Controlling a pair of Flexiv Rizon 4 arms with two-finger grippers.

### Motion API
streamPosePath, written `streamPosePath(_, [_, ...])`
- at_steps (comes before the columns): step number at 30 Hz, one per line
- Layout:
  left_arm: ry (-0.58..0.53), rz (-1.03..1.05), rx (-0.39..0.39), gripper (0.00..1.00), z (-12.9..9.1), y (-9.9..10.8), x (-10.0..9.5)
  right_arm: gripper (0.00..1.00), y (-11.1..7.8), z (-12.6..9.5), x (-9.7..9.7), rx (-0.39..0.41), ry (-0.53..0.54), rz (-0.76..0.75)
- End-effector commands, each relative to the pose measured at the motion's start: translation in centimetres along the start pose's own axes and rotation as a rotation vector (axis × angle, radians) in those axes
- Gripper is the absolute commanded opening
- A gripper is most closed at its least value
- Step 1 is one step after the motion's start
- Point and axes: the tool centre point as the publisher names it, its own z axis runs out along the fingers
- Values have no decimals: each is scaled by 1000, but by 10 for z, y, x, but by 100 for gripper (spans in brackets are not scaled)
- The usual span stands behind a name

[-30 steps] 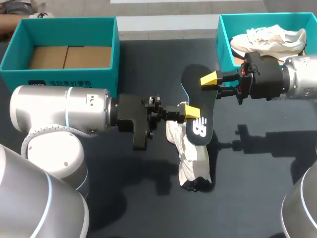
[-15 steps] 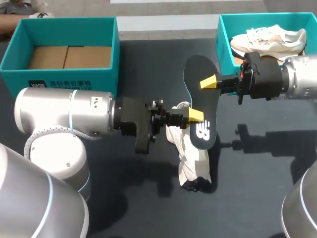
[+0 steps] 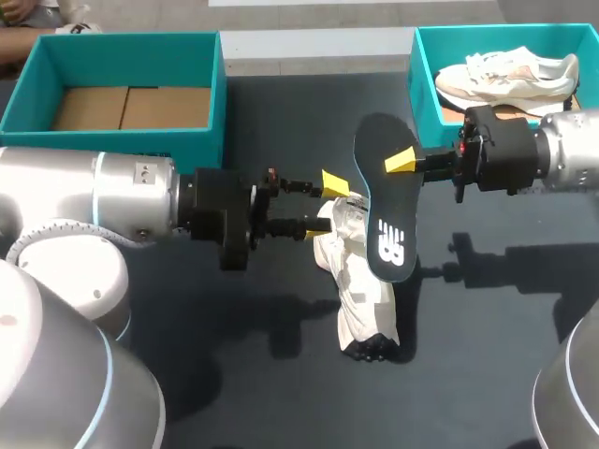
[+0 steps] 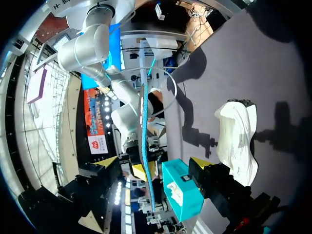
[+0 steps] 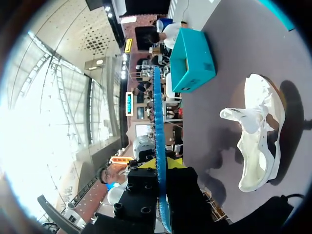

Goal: Take the shoe out of the shoebox, open the shoe tongue, remove and reinsert the insole, then place the shoe into the shoebox

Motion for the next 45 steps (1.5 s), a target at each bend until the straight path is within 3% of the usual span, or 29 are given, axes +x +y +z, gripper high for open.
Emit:
streamPosePath(1, [382, -114, -25, 100, -12, 4, -17, 0, 0, 4, -4, -3, 7, 3])
streamPosePath(2, [426, -119, -19, 100, -12, 5, -20, 0, 0, 4, -5, -5, 9, 4])
streamPosePath(17, [426, -119, -19, 100, -12, 5, -20, 0, 4, 10, -9, 24, 0, 19])
streamPosePath(20, [587, -131, -29, 100, -8, 9, -32, 0, 4, 10, -9, 25, -4, 17])
streamPosePath(21, [628, -142, 15, 100, -6, 10, -36, 0, 4, 10, -9, 26, -6, 17])
streamPosePath(22, [711, -165, 9, 100, -3, 14, -38, 0, 4, 10, -9, 29, -11, 19])
streamPosePath(23, [717, -135, -4, 100, -2, 13, -43, 0, 3, 10, -10, 32, -16, 21])
streamPosePath(24, [773, -182, 46, 100, 0, 15, -46, 0, 2, 10, -10, 36, -22, 25])
streamPosePath(25, [817, -181, 26, 100, 3, 17, -49, 0, 2, 10, -10, 37, -24, 26])
streamPosePath(26, [884, -196, 55, 100, 6, 18, -51, 0, 1, 10, -10, 38, -26, 26])
streamPosePath(31, [1094, -152, 32, 100, 16, 22, -55, 0, -1, 10, -10, 45, -34, 28])
streamPosePath(37, [1254, -94, 16, 100, 22, 21, -59, 0, -3, 11, -10, 61, -52, 33])
streamPosePath(45, [1328, -79, 21, 100, 21, 21, -65, 0, -4, 13, -13, 68, -61, 37])
